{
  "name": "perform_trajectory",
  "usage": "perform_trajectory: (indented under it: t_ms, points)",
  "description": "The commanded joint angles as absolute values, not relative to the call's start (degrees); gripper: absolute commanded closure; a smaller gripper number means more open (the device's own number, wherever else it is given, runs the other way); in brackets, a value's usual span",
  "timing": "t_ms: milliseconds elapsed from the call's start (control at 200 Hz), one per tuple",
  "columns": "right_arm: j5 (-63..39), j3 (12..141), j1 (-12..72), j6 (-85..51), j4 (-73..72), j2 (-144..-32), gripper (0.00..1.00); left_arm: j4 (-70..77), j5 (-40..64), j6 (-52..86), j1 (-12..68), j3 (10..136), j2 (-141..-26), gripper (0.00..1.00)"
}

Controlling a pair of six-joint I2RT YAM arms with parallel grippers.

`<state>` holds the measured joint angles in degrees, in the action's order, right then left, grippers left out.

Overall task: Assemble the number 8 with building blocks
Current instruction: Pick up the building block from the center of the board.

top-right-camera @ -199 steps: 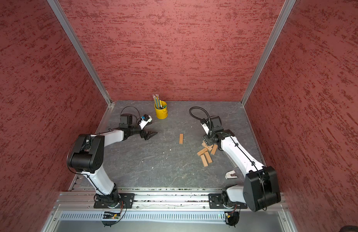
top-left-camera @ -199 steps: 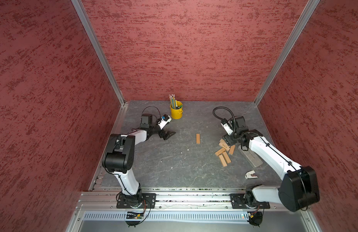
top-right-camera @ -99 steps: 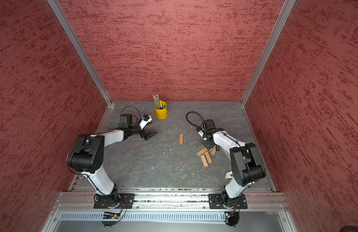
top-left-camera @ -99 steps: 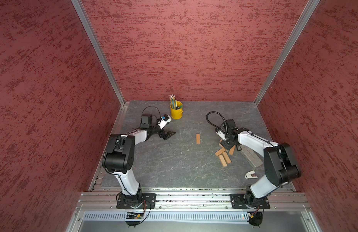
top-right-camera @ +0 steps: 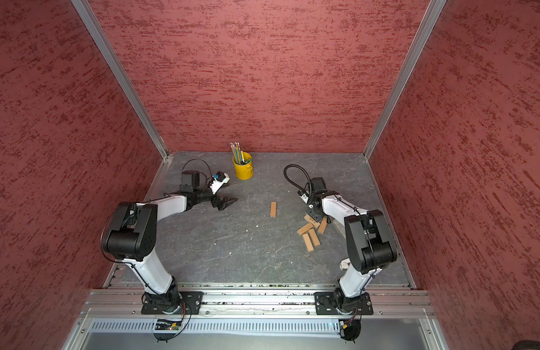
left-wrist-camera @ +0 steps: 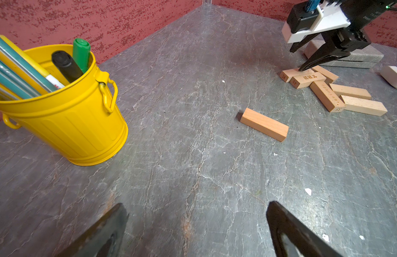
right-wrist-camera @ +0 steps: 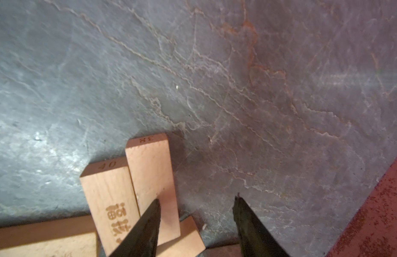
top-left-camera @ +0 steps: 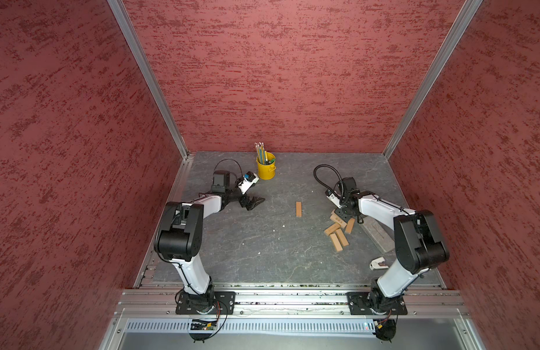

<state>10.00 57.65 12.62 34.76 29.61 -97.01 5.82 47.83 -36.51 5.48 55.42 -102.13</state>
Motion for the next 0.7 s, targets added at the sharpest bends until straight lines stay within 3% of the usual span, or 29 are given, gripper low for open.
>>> perform_trajectory:
  t_ms: [0, 696]
  points:
    - [3.1, 58.7, 12.4, 34.8, 32.1, -98.6, 0.46, 4.9, 48.3, -37.2, 5.6, 56.6, -103.6, 0.01]
    - [6.5, 47.8, 17.1, 32.5, 29.3, -96.6, 0.44, 3.8, 48.2, -37.4, 5.8, 57.3, -103.9, 0.01]
